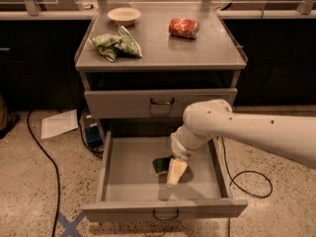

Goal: Pick sponge from middle drawer and place on counter

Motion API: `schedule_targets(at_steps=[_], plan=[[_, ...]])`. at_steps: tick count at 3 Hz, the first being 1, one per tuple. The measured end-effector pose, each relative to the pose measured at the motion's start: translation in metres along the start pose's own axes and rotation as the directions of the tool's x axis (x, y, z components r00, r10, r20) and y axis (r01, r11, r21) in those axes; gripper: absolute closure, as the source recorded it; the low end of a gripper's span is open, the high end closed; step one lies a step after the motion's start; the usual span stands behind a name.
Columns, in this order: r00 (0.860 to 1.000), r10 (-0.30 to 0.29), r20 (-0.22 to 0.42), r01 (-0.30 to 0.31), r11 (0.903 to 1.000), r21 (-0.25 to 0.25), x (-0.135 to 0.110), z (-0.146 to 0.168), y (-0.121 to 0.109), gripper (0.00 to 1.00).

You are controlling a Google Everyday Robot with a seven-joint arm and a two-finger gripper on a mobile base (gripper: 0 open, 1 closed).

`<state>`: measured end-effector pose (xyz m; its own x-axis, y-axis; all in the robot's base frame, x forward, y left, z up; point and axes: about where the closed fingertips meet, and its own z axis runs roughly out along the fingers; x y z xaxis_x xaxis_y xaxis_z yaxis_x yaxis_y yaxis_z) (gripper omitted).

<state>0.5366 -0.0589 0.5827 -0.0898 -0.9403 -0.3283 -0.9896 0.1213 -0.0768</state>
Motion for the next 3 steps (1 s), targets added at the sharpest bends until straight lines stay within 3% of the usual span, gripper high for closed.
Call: schedule_targets(at_steps=[1, 2, 3], plan=[[0.997, 0.077, 0.02, -0.078, 0.996, 0.045, 0.015, 0.03, -0.021, 0.0], [0.98, 0.182, 0.078, -0.186, 0.9812, 0.05, 0.042, 0.059, -0.041, 0.0], [0.98, 0.182, 0.078, -0.186, 0.9812, 0.05, 0.042, 0.059, -0.041, 0.0]])
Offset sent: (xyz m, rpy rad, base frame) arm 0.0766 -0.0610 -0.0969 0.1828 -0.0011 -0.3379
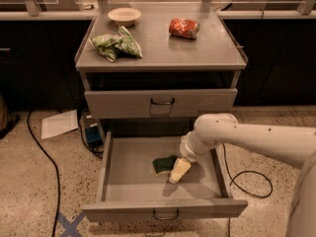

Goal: Pick sponge from middle drawer and place on counter

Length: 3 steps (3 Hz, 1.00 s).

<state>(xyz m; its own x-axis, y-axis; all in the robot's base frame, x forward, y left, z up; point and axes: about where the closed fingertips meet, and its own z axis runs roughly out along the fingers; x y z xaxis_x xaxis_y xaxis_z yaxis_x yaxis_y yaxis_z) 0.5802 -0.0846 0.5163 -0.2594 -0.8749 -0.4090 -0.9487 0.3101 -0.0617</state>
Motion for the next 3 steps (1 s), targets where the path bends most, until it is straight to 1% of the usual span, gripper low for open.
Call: schedule_targets(at_steps=[1, 2, 3], plan=[[1.0, -0.003, 0.015, 0.003, 0.9999, -0.016, 0.004, 0.012, 0.002, 0.0], [0.997, -0.002, 0.076, 0.005, 0.9994, -0.034, -0.002, 0.048, -0.009, 0.0], [0.989, 0.001, 0.148, 0.008, 0.9981, -0.061, -0.017, 0.095, -0.022, 0.0]])
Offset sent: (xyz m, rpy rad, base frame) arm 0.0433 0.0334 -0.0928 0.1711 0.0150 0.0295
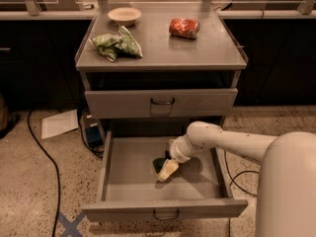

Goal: Pick sponge from middle drawer and place on counter

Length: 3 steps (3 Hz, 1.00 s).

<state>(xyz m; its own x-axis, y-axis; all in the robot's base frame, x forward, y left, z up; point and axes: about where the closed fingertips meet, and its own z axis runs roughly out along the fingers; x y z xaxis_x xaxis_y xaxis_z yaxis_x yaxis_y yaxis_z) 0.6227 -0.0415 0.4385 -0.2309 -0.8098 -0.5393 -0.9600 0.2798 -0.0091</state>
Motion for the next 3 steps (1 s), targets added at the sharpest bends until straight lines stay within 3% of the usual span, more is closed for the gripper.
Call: schedule_targets(at_steps=[1, 2, 3], plan=[[0.999, -0.003, 0.034, 0.005, 0.9991, -0.042, -0.004, 0.041, -0.006, 0.0], [1.0, 0.01, 0.01, -0.009, 0.9953, -0.096, 0.016, 0.077, 0.002, 0.0], [1.0, 0.01, 0.01, -0.009, 0.9953, -0.096, 0.016, 0.077, 0.002, 0.0]])
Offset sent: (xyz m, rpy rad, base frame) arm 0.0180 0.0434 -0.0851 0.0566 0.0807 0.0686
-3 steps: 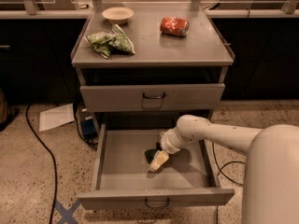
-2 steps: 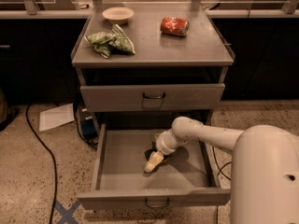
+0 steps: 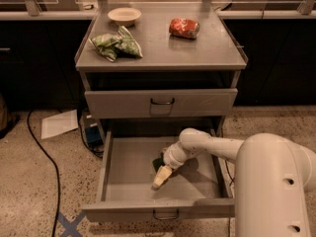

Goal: Pick sponge from middle drawer and place on counter

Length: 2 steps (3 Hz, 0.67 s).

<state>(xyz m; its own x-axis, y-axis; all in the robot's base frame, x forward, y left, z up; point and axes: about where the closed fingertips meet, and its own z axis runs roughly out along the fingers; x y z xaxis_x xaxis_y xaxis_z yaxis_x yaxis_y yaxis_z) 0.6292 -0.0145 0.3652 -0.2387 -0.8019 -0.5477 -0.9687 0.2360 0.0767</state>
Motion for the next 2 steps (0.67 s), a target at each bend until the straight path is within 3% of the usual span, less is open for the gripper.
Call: schedule_targets(at_steps=[2], plan=[[1.0, 0.0, 0.0, 0.0, 1.0, 0.0, 0.0, 0.0001, 0.0, 0.42]])
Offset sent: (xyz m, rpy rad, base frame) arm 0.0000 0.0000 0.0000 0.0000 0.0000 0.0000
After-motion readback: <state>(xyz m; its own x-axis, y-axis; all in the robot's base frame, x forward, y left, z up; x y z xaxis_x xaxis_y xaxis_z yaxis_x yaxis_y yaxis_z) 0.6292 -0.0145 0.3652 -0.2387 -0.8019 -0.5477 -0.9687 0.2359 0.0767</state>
